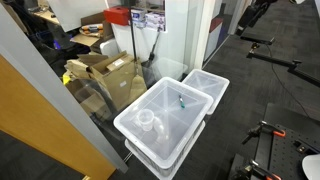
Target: Put the marker in the cup
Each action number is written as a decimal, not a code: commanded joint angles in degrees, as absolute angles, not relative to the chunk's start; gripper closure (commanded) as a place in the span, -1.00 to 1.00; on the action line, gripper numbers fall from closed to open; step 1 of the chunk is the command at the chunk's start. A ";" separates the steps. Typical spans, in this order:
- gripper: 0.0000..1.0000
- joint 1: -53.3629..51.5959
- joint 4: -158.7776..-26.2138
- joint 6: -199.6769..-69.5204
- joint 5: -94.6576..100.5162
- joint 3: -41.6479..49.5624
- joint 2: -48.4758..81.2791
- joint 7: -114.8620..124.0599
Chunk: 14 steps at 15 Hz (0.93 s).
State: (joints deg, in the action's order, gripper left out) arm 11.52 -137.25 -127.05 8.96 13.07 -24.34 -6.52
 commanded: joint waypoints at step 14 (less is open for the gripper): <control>-1.00 11.89 -144.15 -164.82 2.68 11.29 -10.94 3.82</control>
